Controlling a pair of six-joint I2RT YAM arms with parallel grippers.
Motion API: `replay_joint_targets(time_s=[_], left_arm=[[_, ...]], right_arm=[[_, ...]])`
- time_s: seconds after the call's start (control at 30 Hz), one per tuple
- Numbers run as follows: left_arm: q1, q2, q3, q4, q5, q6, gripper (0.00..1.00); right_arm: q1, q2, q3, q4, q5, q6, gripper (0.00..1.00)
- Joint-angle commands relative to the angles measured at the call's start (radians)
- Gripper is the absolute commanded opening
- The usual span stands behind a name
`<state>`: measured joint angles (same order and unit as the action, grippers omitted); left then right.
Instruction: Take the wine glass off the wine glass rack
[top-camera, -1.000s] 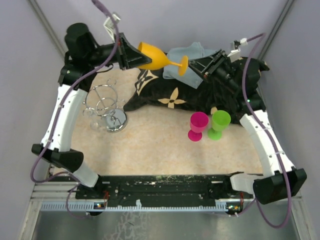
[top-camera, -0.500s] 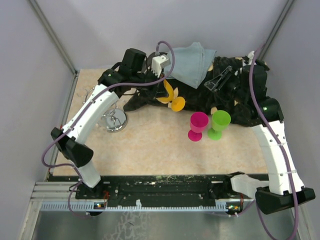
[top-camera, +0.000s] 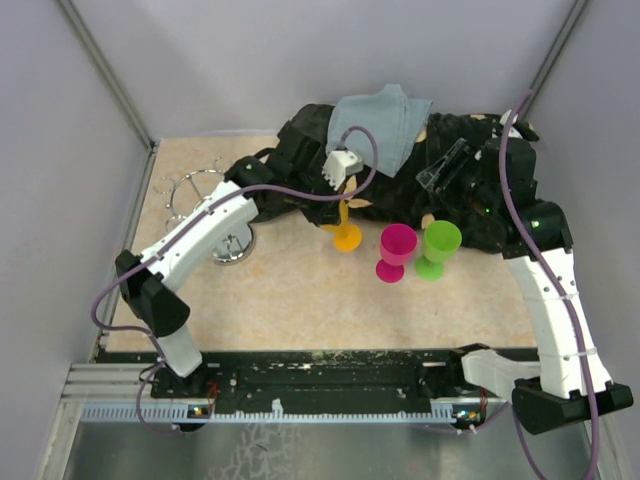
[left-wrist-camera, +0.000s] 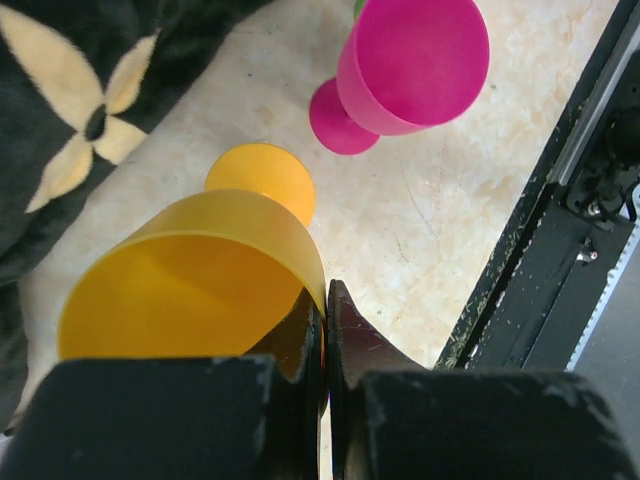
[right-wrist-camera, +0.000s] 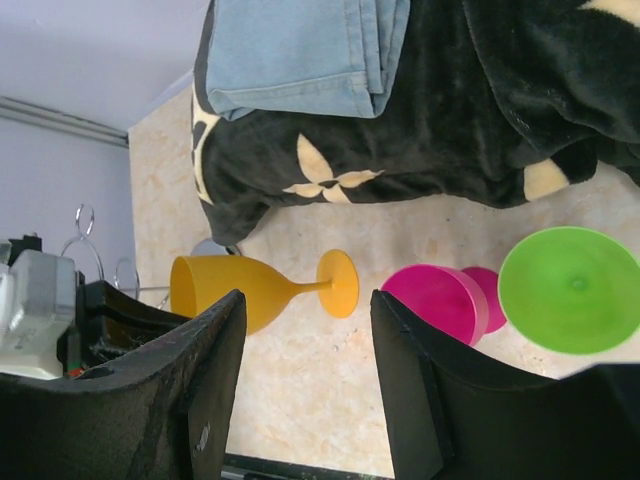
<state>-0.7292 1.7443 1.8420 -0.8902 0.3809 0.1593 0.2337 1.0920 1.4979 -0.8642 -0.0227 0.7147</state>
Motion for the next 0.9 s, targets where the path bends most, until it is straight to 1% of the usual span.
replay_joint_targets(time_s=[0.0,0.27,0.57,0.87], left_arm=[[-0.046,0.015,-0.021,-0.012,-0.053,0.041,0.00],[-0.108,0.070,-0.040,-0.020,-0.088,0.052,0.00],[-0.121,0.164,0.001,-0.056,-0.103,0.059,0.00],[-0.155,0.196,0.040,-0.064,-0.098,0.052,0.00]], right_arm=[[0.003,-0.036,0.027,-0.008,0.042,-0.025,0.54],[0.004,-0.045,0.028,-0.028,0.063,-0.032,0.54],[0.003,-0.042,0.050,-0.055,0.073,-0.044,0.54],[0.004,-0.055,0.017,-0.039,0.069,-0.031,0.54]])
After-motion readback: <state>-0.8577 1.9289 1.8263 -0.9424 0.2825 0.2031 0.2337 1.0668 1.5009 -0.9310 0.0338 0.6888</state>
